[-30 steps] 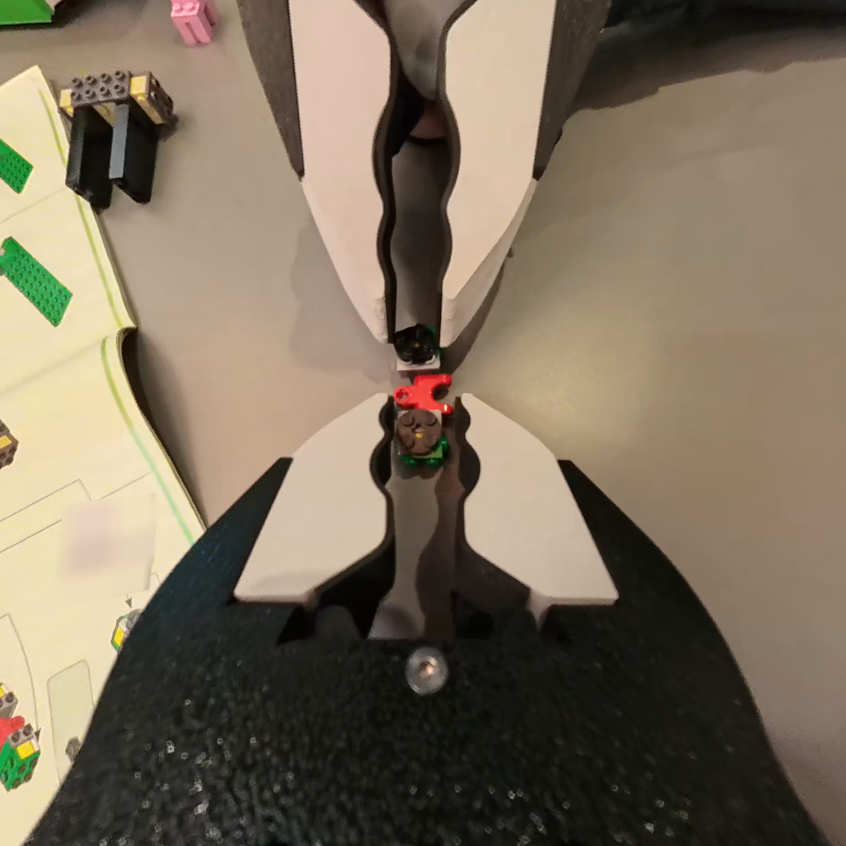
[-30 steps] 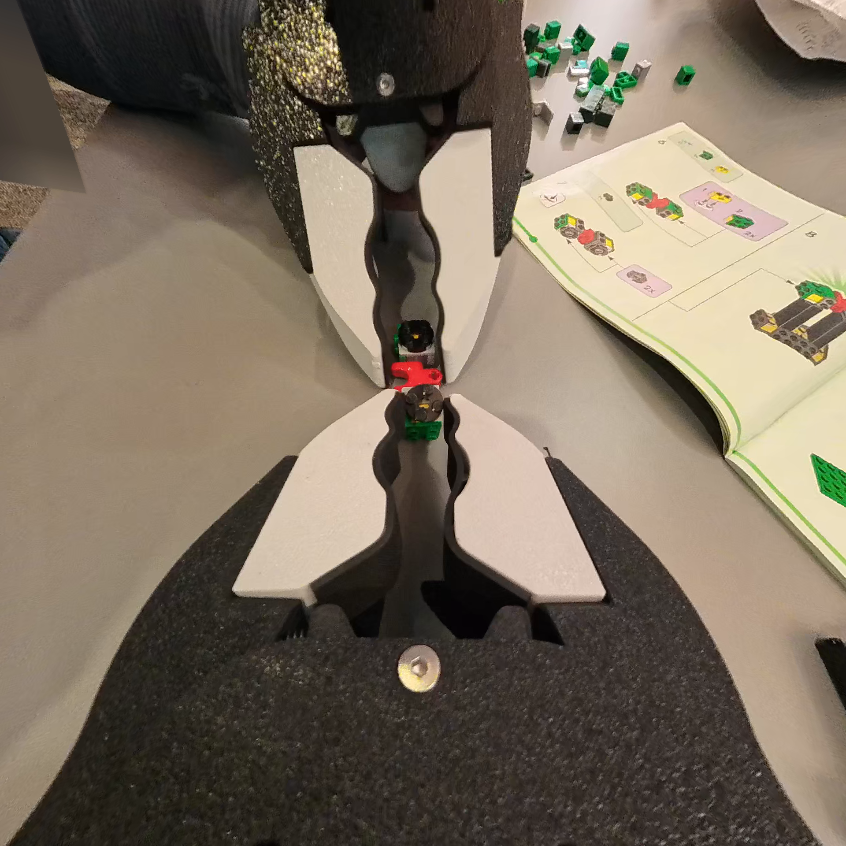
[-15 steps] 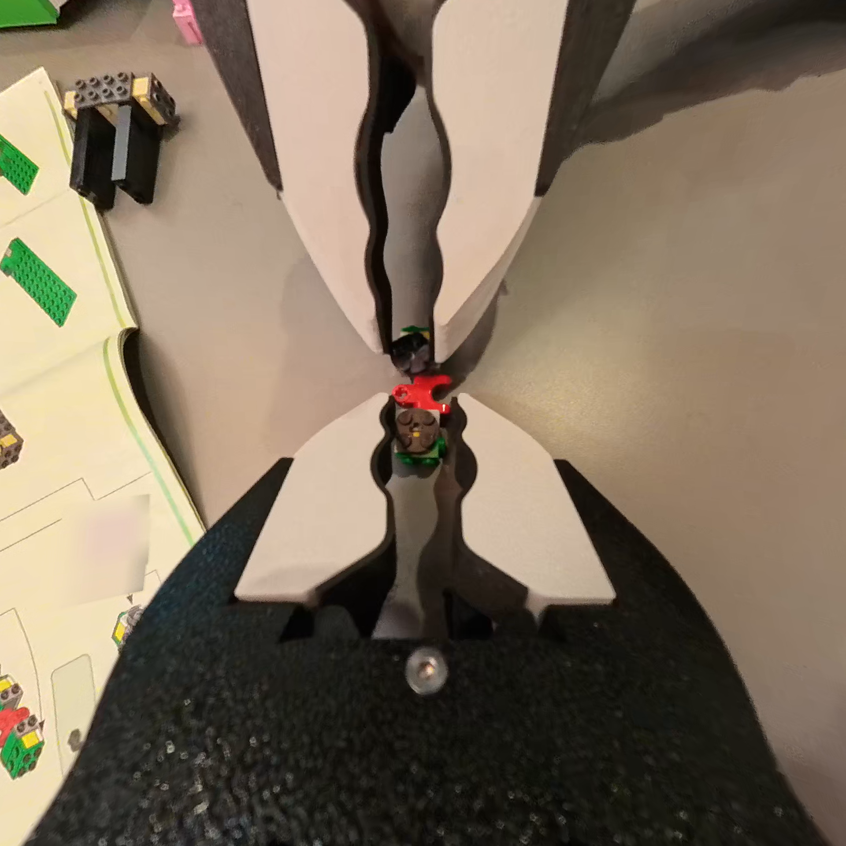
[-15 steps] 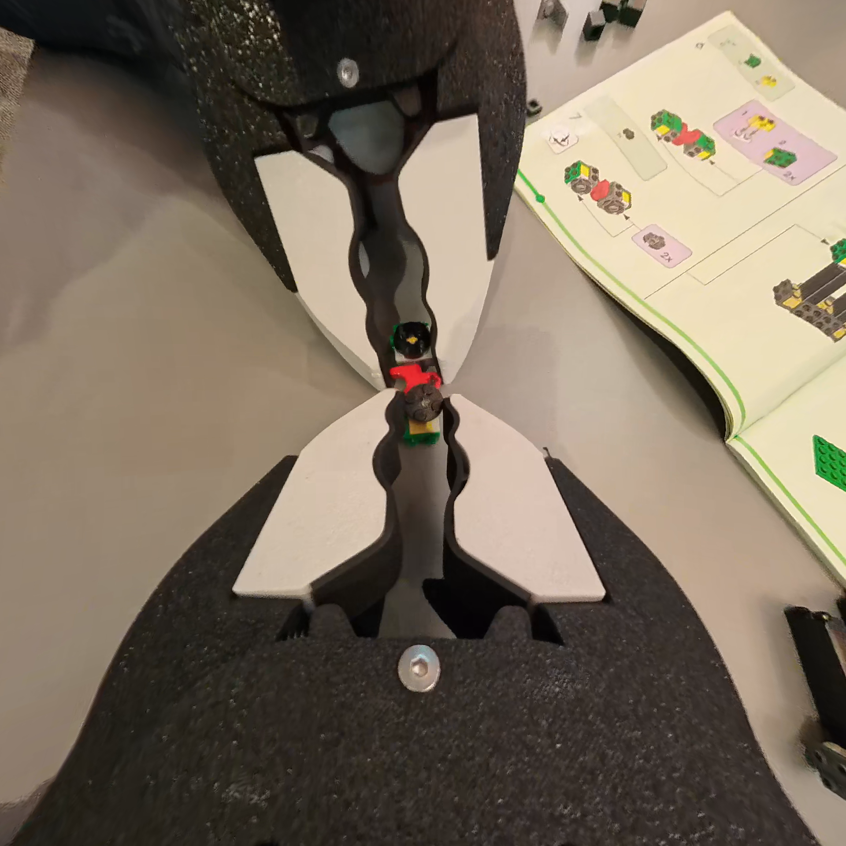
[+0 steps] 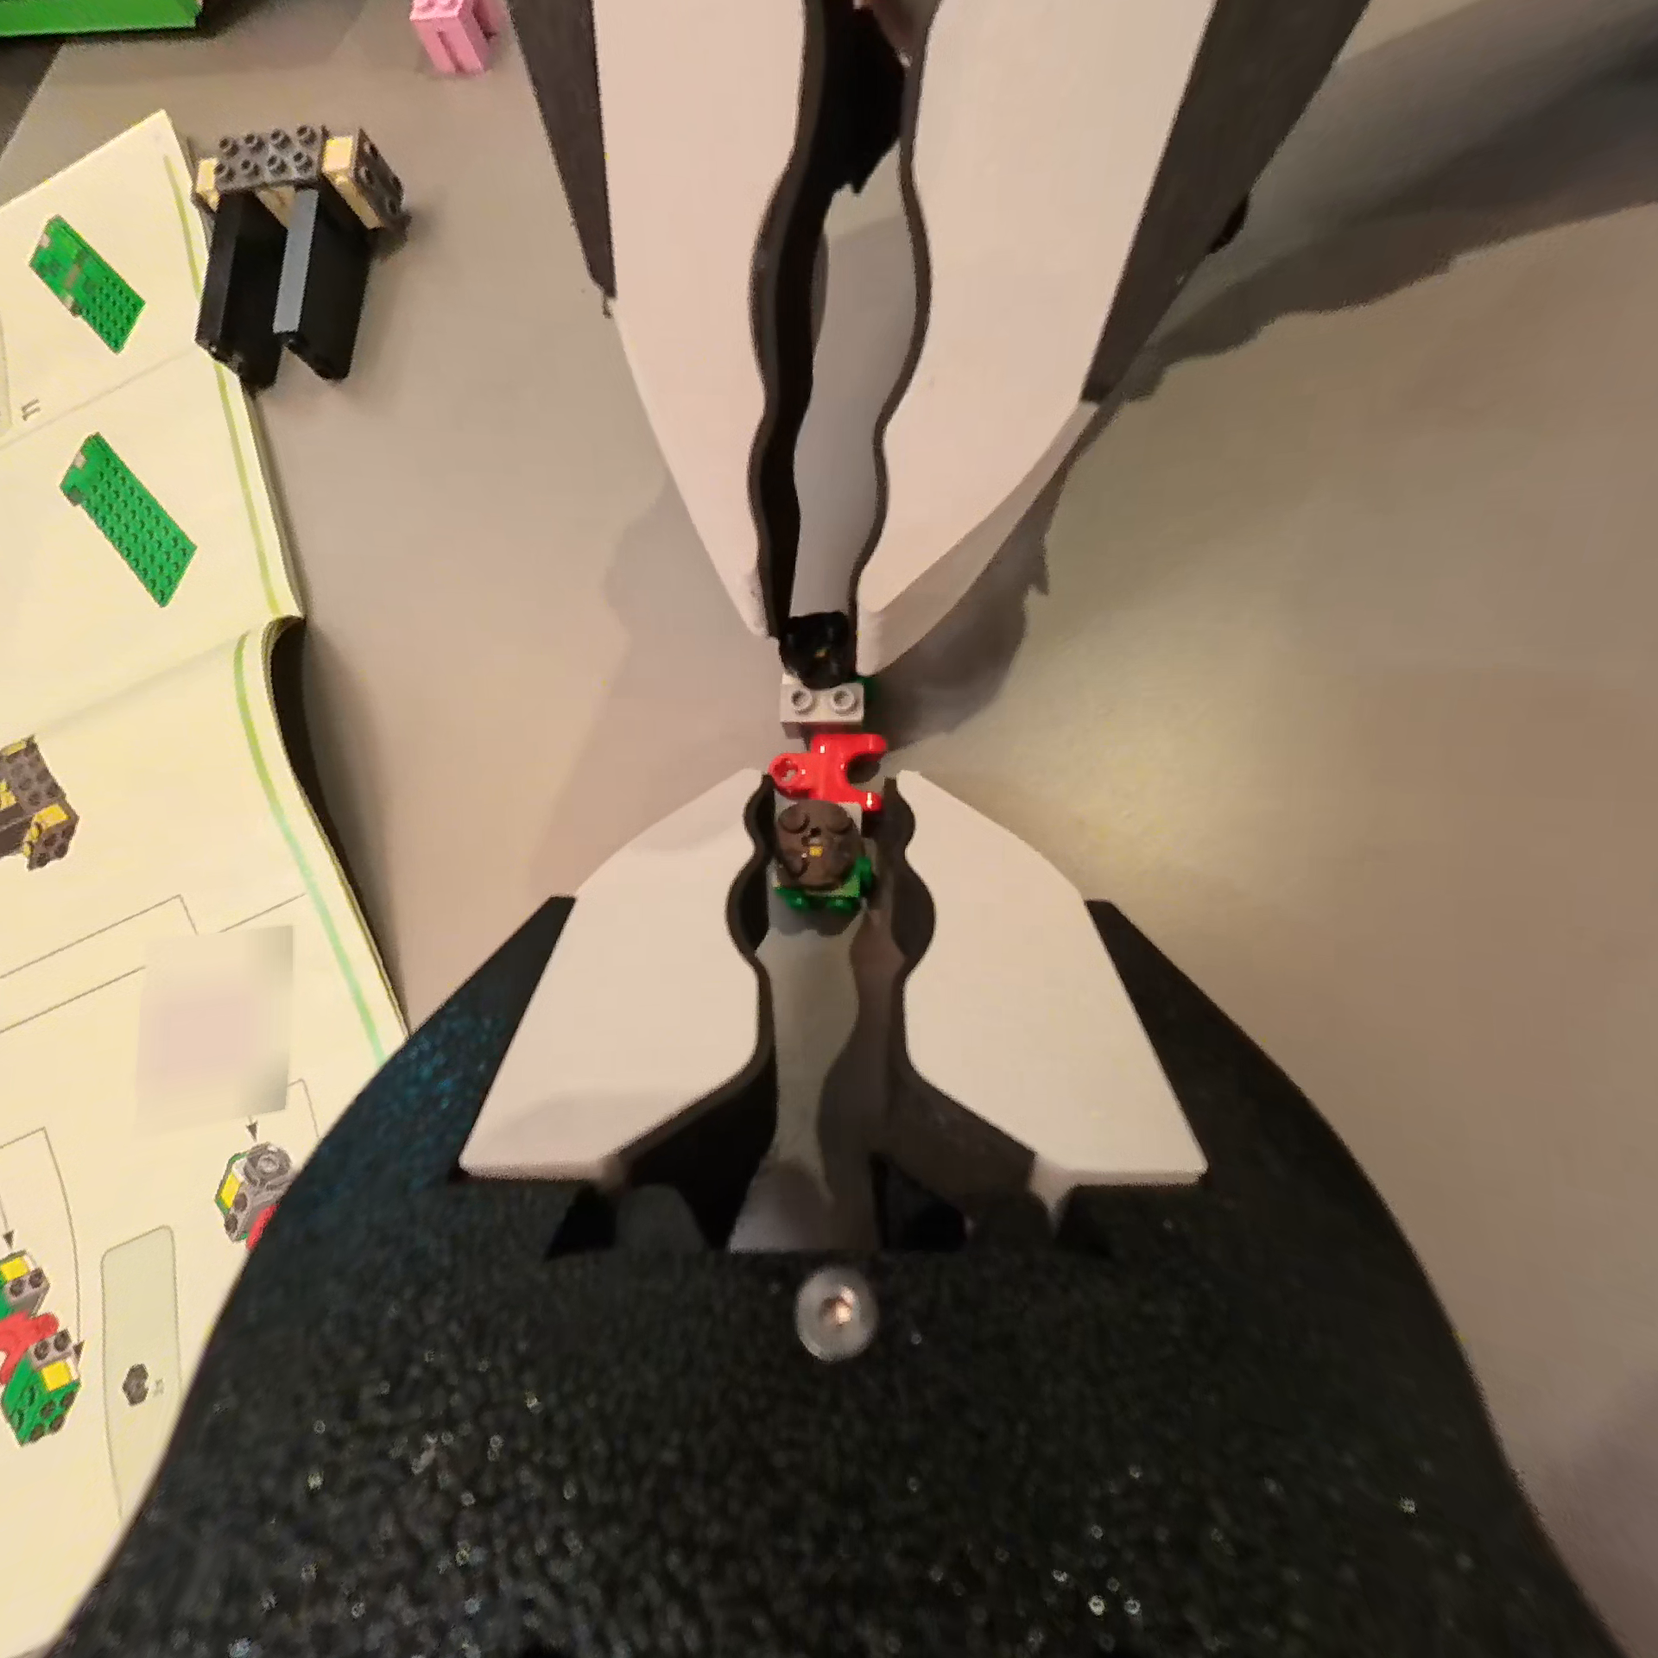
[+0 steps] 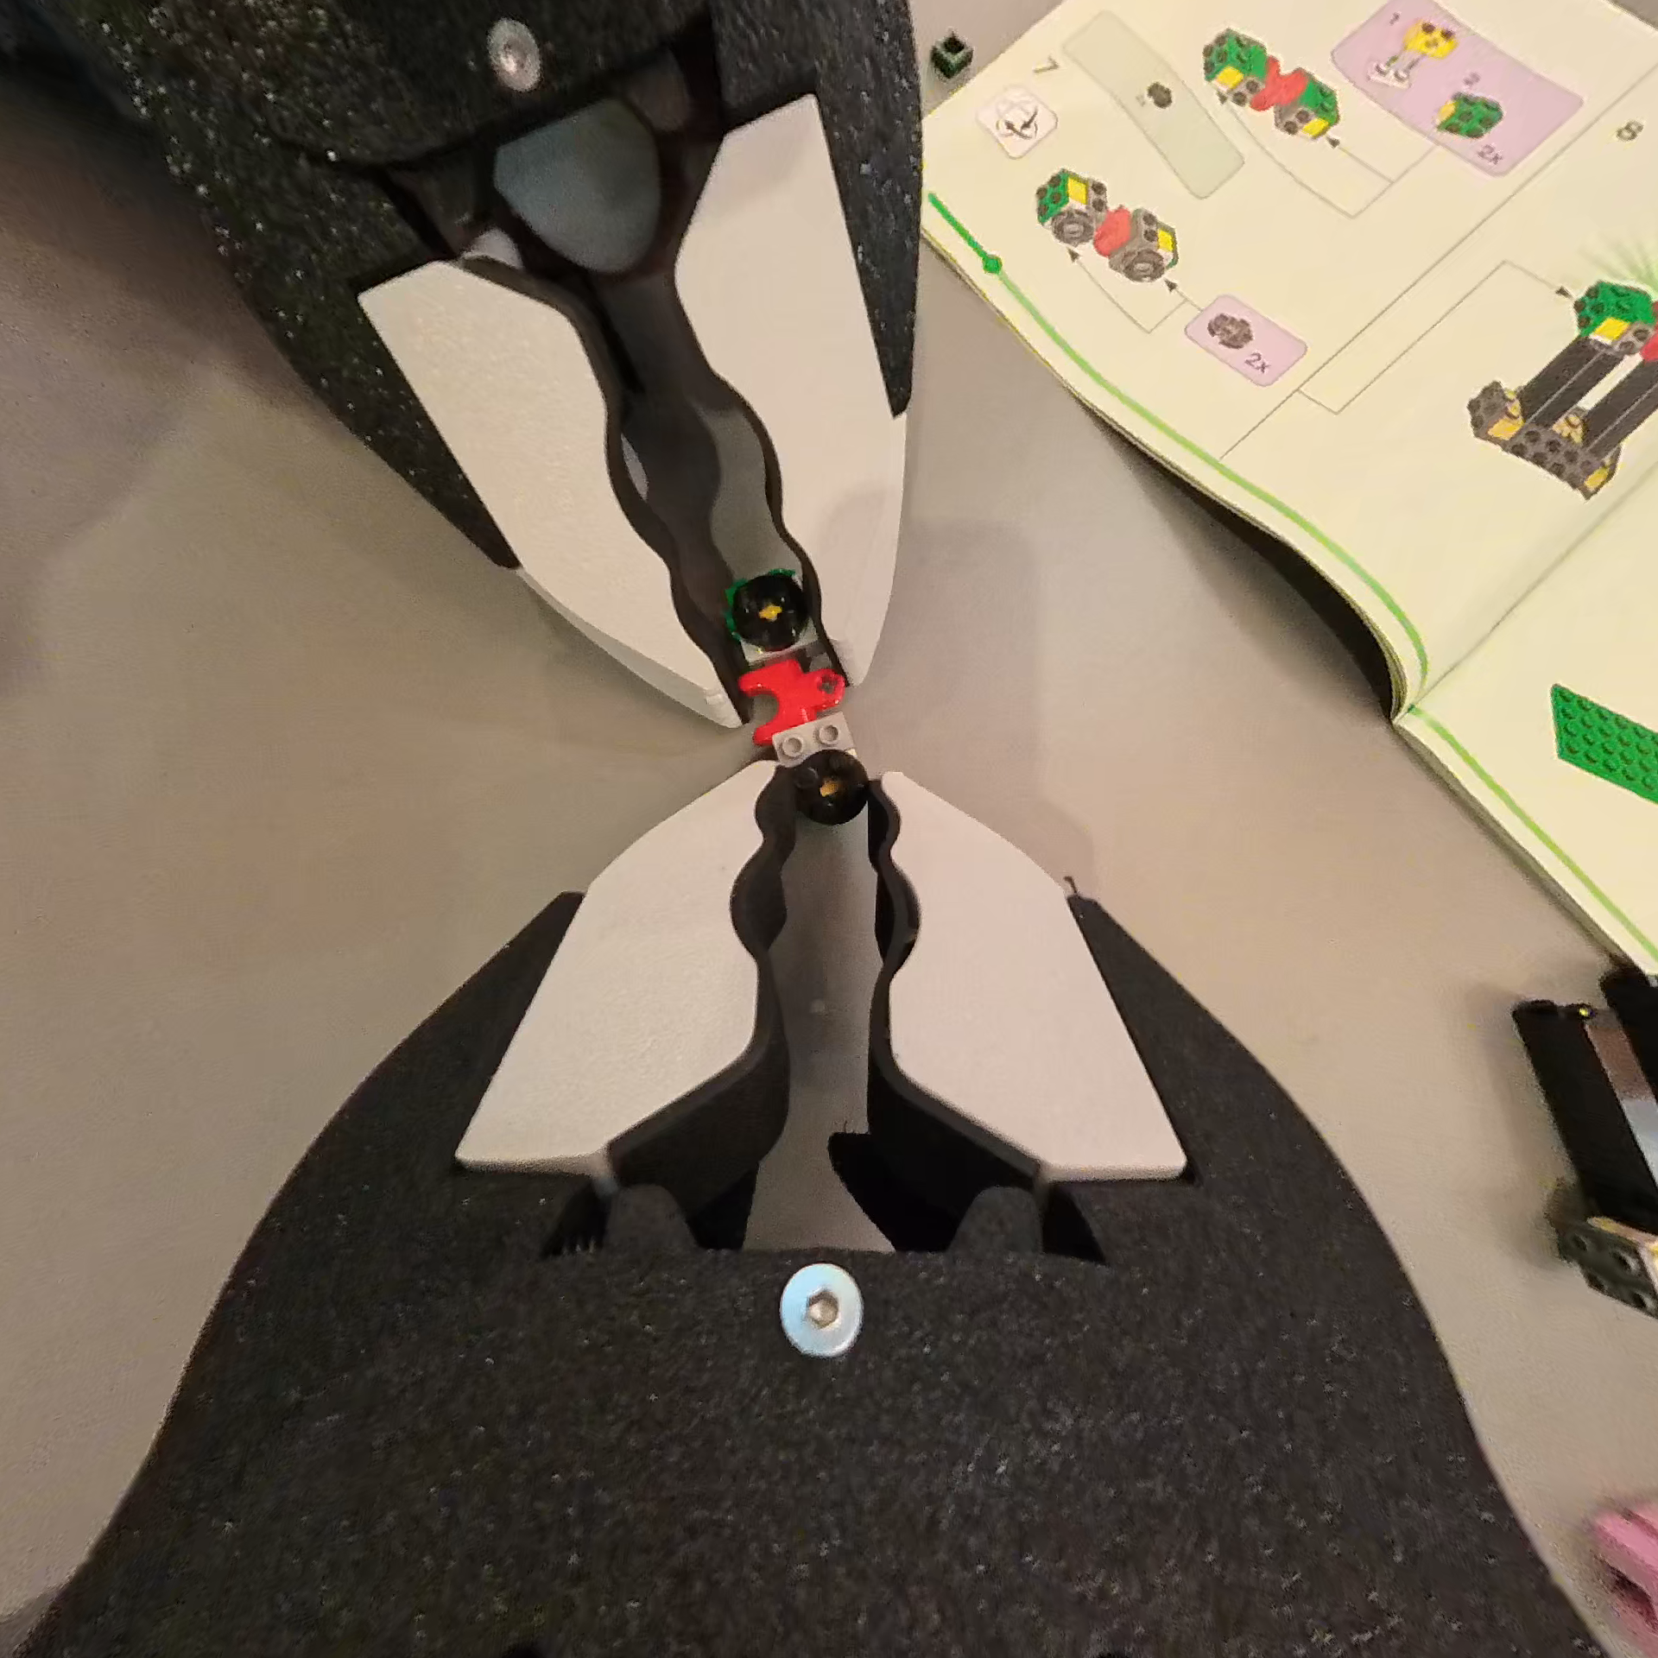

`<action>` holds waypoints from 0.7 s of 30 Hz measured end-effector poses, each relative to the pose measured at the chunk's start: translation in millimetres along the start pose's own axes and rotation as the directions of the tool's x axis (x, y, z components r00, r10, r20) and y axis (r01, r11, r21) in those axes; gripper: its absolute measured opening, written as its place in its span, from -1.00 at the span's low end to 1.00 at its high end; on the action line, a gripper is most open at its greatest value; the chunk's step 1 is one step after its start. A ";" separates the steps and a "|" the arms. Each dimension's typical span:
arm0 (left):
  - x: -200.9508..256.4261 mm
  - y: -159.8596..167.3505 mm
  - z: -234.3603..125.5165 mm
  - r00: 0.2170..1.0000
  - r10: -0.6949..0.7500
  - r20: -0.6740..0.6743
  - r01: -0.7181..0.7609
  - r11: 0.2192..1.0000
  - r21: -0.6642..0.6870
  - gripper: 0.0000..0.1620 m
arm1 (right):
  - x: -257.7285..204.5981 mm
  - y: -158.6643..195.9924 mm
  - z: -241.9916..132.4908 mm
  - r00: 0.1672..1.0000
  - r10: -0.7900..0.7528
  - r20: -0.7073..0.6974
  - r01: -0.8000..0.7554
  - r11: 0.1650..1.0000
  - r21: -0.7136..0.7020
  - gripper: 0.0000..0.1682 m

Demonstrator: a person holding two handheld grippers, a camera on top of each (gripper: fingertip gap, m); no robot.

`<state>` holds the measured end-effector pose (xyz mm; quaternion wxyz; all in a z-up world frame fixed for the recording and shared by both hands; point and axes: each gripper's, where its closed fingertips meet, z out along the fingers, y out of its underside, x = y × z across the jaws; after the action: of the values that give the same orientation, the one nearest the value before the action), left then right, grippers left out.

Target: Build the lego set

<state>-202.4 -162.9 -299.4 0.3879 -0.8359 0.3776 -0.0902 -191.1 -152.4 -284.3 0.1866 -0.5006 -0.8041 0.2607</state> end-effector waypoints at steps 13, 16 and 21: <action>-0.5 -0.5 1.1 1.000 -0.029 -0.002 0.029 0.999 0.015 -0.72 | 1.1 -2.3 -0.7 0.998 0.056 -0.014 -0.056 0.998 0.039 -0.82; -0.8 -0.3 1.1 1.000 -0.031 0.000 0.031 0.999 0.015 -0.72 | 1.6 -2.9 -0.7 0.998 0.061 -0.014 -0.060 0.997 0.042 -0.83; -0.9 -0.7 1.4 0.999 -0.033 0.001 0.033 0.999 0.017 -0.72 | 2.3 -6.2 -3.8 0.997 0.070 -0.010 -0.069 0.995 0.067 -0.83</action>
<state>-202.0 -161.2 -299.7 0.3936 -0.8388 0.3629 -0.0992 -194.4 -151.8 -277.5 0.1990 -0.5235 -0.7758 0.2907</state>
